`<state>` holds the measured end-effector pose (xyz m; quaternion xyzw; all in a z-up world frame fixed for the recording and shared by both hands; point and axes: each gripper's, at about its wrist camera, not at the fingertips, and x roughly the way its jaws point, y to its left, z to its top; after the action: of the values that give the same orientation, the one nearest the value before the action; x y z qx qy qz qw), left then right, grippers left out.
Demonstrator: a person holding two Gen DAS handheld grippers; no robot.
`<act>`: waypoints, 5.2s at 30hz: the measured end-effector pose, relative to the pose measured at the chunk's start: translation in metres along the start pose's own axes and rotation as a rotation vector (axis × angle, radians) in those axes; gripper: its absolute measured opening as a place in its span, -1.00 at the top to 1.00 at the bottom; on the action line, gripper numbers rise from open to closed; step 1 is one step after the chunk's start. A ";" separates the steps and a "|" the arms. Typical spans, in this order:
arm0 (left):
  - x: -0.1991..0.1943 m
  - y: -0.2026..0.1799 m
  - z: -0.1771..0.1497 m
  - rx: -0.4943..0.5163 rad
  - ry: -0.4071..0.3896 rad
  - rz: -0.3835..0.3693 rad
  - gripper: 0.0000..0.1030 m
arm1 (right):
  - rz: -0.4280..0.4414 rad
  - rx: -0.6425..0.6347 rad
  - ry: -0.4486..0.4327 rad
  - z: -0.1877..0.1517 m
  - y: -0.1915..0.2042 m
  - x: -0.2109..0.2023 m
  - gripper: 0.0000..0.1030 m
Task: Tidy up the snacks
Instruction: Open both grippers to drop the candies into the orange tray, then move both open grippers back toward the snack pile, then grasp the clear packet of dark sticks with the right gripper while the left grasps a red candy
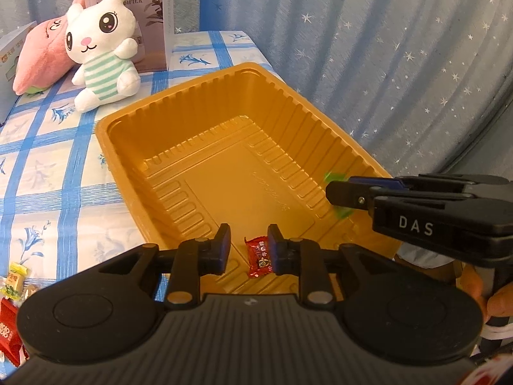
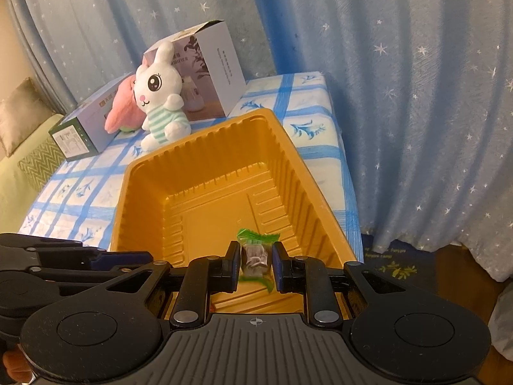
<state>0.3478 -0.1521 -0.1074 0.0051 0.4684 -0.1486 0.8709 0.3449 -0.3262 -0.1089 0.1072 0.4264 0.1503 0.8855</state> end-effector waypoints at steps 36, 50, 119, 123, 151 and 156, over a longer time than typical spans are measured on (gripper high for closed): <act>-0.150 0.032 -0.094 -0.074 -0.125 0.050 0.10 | 0.048 -0.009 -0.111 -0.062 0.030 -0.134 -0.16; -0.192 0.064 -0.163 -0.180 -0.114 0.139 0.09 | 0.085 -0.062 -0.040 -0.109 0.065 -0.147 -0.16; -0.159 0.254 -0.161 -0.189 -0.086 0.215 0.10 | 0.024 -0.065 0.103 -0.087 0.244 0.095 0.12; -0.153 0.255 -0.156 -0.170 -0.081 0.202 0.11 | -0.003 -0.077 0.104 -0.085 0.250 0.101 0.16; -0.098 0.215 -0.137 -0.021 0.000 0.018 0.52 | -0.009 -0.099 0.048 -0.085 0.237 0.048 0.30; -0.084 0.212 -0.136 -0.010 0.031 0.021 0.57 | -0.008 -0.073 0.036 -0.089 0.227 0.029 0.30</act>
<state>0.2500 0.0919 -0.1426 0.0078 0.4826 -0.1370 0.8650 0.2520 -0.0983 -0.1123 0.0703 0.4369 0.1641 0.8816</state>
